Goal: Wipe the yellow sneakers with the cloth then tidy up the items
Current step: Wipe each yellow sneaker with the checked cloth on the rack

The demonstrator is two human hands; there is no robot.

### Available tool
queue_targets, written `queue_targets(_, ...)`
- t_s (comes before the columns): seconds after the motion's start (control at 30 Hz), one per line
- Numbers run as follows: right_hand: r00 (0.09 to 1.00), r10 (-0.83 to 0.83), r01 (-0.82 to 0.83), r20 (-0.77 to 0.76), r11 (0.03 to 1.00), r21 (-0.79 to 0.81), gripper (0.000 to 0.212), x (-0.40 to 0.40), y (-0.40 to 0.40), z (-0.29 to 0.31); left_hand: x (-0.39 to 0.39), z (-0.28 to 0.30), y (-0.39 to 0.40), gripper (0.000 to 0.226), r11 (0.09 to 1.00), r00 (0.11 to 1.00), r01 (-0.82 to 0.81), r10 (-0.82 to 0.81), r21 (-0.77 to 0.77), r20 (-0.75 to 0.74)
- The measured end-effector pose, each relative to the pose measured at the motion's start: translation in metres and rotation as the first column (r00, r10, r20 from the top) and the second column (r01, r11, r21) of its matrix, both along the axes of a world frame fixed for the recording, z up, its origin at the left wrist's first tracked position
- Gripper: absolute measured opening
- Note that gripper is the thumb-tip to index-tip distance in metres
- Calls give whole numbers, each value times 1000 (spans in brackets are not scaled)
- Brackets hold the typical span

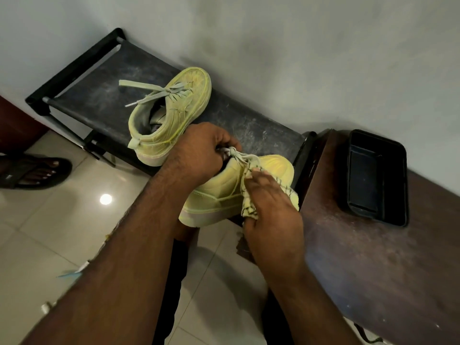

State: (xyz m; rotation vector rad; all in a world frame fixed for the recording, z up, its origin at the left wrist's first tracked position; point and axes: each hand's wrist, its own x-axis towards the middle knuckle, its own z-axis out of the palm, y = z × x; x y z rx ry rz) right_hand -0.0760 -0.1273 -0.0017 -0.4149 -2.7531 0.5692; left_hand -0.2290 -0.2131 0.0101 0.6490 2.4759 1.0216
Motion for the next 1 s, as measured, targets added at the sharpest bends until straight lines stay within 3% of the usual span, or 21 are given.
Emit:
queue_targets(0.2,979,199,-199,-36,980,-10,55,5,-6,0,1,2,-3,27,999,1000,-13,13,33,9)
queue_targets(0.3,999,-7,10,43,998,-68,63,0,17,-9,3,3,1,26,999,1000,-27,27,18,7)
queue_targets(0.37,995,-45,53,90,994,-92,64,0,17,-9,4,3,3,26,999,999,-34,34,3,10)
queue_targets(0.53,978,208,-208,-32,978,-23,55,5,-5,-7,3,3,-1,28,998,998,-55,55,19,6)
queue_targets(0.7,994,-60,70,86,991,-113,63,-2,26,-16,4,5,1,27,999,998,-53,53,-4,24)
queue_targets(0.87,971,230,-236,-70,966,-105,54,4,-5,-7,4,5,0,27,997,996,-76,75,31,42)
queue_targets(1.0,995,-79,89,54,975,-205,63,-2,27,-20,6,7,2,26,999,998,-53,53,7,22)
